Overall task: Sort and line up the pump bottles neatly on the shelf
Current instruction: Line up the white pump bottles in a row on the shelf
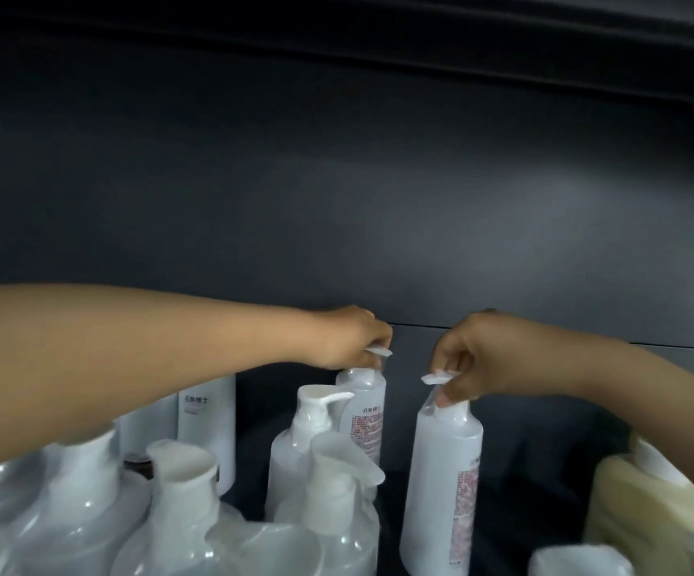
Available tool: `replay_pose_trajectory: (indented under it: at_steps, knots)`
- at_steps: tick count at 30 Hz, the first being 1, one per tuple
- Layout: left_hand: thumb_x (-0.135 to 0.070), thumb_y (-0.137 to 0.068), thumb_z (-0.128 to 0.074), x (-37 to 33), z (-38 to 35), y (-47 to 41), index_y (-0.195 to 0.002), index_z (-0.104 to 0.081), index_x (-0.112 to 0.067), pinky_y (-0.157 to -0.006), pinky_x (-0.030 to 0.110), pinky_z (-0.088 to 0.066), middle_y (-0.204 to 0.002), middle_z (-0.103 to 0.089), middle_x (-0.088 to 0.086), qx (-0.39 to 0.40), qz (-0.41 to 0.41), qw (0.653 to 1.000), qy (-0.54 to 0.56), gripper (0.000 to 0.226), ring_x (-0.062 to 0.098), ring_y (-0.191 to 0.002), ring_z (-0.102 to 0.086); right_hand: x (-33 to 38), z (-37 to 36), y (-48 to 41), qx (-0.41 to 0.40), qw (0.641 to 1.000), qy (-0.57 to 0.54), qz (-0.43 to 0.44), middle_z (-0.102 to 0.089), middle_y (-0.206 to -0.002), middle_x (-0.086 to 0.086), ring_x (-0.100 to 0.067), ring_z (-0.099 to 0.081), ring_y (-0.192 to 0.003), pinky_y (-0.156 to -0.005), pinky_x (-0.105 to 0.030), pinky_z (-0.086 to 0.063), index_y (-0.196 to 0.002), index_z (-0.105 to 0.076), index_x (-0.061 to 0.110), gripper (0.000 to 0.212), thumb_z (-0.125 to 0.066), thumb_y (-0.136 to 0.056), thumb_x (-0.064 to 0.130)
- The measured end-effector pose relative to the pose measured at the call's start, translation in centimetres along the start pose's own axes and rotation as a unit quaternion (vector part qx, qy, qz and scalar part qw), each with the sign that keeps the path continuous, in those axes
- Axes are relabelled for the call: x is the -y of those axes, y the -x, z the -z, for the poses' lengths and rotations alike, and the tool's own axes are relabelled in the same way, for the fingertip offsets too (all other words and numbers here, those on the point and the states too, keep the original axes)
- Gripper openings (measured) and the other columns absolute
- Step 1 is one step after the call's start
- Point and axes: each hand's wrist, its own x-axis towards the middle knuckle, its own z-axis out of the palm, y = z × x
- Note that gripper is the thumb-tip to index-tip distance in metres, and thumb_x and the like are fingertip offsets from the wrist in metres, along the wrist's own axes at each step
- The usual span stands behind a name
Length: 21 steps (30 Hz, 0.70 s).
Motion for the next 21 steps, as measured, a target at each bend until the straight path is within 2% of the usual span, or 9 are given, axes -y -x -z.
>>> replay_pose_trajectory:
  at_steps: [4,7,10,12,18,21]
  knots:
    - [-0.025,-0.085,-0.063,0.1,1.0,0.1,-0.100,-0.059,-0.009,-0.067,0.029,-0.039,-0.087,-0.050,-0.004,0.008,0.030,1.000,-0.005,0.022,0.018,-0.083,-0.049,0.2,0.2,-1.1,0.015,1.000,-0.013,0.020,-0.074,-0.082,0.003,-0.012,-0.069,-0.077,-0.077,-0.030,-0.055,-0.088,-0.074,0.018,0.021,-0.078,-0.072,0.032]
    - [-0.026,-0.082,-0.067,0.6,1.8,1.0,-0.102,-0.061,-0.009,-0.060,0.023,-0.036,-0.090,-0.055,-0.002,0.003,0.052,0.999,-0.004,0.026,0.016,-0.082,-0.050,0.7,0.6,-2.0,0.030,0.999,-0.010,0.032,-0.074,-0.083,0.003,-0.012,-0.069,-0.077,-0.072,-0.023,-0.053,-0.088,-0.073,0.016,0.023,-0.078,-0.072,0.032]
    - [-0.026,-0.083,-0.067,1.1,2.0,2.0,-0.103,-0.062,-0.009,-0.062,0.027,-0.037,-0.092,-0.057,0.000,0.002,0.060,0.998,-0.006,0.027,0.015,-0.083,-0.050,1.3,0.9,-2.8,0.043,0.998,-0.018,0.031,-0.074,-0.083,0.005,-0.007,-0.070,-0.073,-0.070,-0.019,-0.053,-0.087,-0.071,0.018,0.021,-0.079,-0.073,0.031]
    - [-0.026,-0.083,-0.067,1.6,2.1,2.6,-0.105,-0.062,-0.008,-0.065,0.023,-0.034,-0.092,-0.053,-0.002,0.005,0.051,0.999,-0.015,0.029,0.014,-0.085,-0.049,1.8,1.3,-3.5,0.039,0.999,-0.012,0.031,-0.074,-0.083,0.005,-0.006,-0.070,-0.072,-0.073,-0.022,-0.054,-0.086,-0.070,0.018,0.021,-0.079,-0.072,0.031]
    - [-0.027,-0.083,-0.066,3.6,3.6,3.5,-0.107,-0.061,-0.009,-0.060,0.025,-0.035,-0.093,-0.048,-0.006,0.007,0.031,0.998,-0.050,0.030,0.011,-0.086,-0.046,4.3,2.9,-5.8,0.036,0.999,0.014,0.031,-0.073,-0.080,0.007,-0.004,-0.068,-0.070,-0.068,-0.020,-0.052,-0.078,-0.066,0.024,0.012,-0.076,-0.075,0.032]
    - [-0.027,-0.082,-0.068,4.9,3.7,4.1,-0.105,-0.062,-0.010,-0.062,0.019,-0.036,-0.092,-0.047,-0.007,0.002,0.016,0.999,-0.049,0.030,0.010,-0.087,-0.046,5.5,2.2,-7.3,0.052,0.997,0.042,0.031,-0.072,-0.084,0.007,-0.008,-0.068,-0.074,-0.067,-0.017,-0.050,-0.080,-0.064,0.025,0.013,-0.075,-0.077,0.031]
